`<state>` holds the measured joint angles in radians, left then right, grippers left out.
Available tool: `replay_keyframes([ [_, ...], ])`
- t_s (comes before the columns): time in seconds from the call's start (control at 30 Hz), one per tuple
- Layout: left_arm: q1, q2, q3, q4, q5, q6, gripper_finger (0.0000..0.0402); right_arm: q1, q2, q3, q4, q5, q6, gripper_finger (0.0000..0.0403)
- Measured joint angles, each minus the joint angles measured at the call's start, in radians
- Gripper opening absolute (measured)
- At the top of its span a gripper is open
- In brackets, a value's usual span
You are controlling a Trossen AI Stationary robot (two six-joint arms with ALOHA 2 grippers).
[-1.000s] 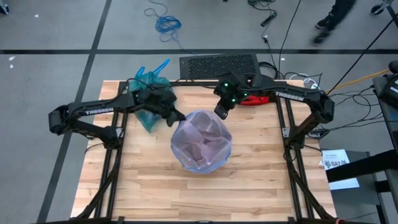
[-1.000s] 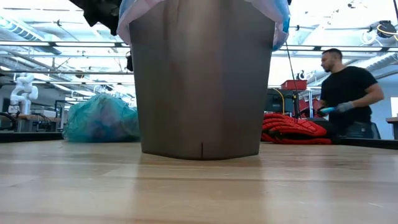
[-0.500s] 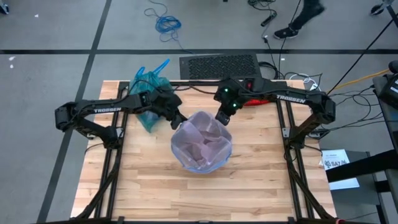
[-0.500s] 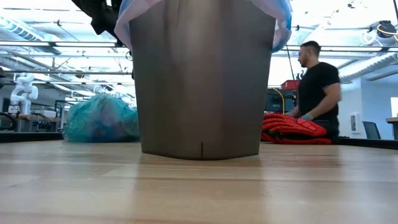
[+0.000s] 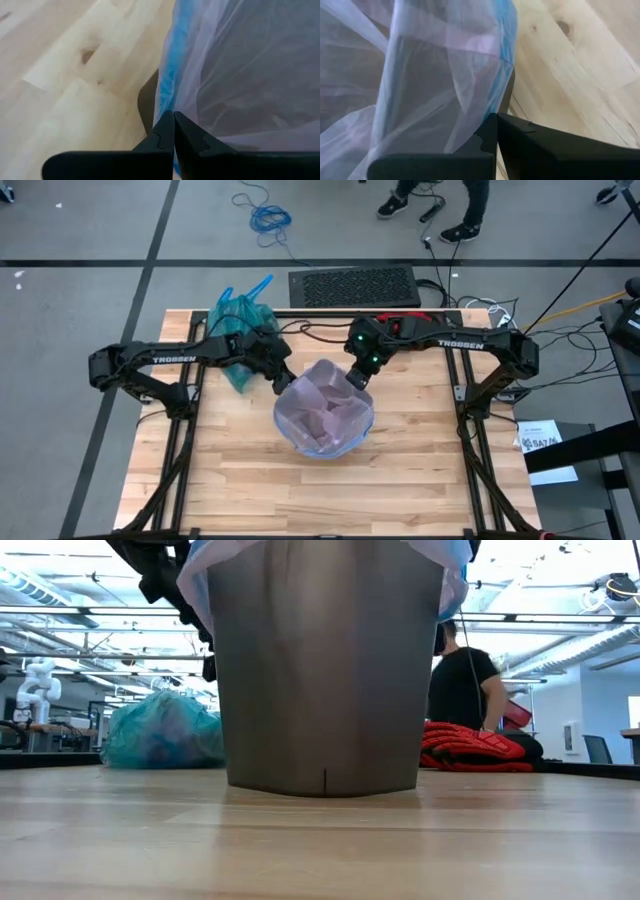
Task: Place trash/remove bag and relplace
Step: Insert the new pink trash bag into the trash bin
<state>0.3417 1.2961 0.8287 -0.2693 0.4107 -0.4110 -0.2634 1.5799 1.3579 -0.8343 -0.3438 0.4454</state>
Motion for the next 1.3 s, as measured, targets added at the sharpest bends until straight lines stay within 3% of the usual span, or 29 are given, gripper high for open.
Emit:
replay_keyframes([
  [0.17, -0.008, -0.005, -0.019, 0.018, 0.001, -0.002, 0.0008, -0.005, -0.006, 0.000, -0.003, 0.006, 0.000, 0.0000],
  [0.47, 0.052, -0.121, -0.004, 0.025, 0.004, -0.020, 0.0008, -0.011, -0.065, 0.000, -0.010, 0.062, 0.007, 0.0000],
  [0.73, 0.119, -0.261, 0.028, 0.016, 0.010, -0.027, 0.0008, -0.008, -0.223, 0.000, 0.004, 0.116, 0.009, 0.0000],
  [0.9, 0.119, -0.299, 0.047, -0.053, 0.034, -0.028, 0.0008, 0.202, -0.317, 0.003, 0.130, 0.169, 0.108, 0.0000],
  [1.13, 0.119, -0.337, 0.065, -0.091, 0.085, -0.063, 0.0008, 0.613, -0.231, 0.014, 0.175, 0.560, 0.375, 0.0000],
  [1.3, 0.119, -0.343, 0.069, -0.092, 0.149, -0.081, 0.0008, 0.749, -0.111, 0.079, 0.163, 0.733, 0.501, 0.0000],
])
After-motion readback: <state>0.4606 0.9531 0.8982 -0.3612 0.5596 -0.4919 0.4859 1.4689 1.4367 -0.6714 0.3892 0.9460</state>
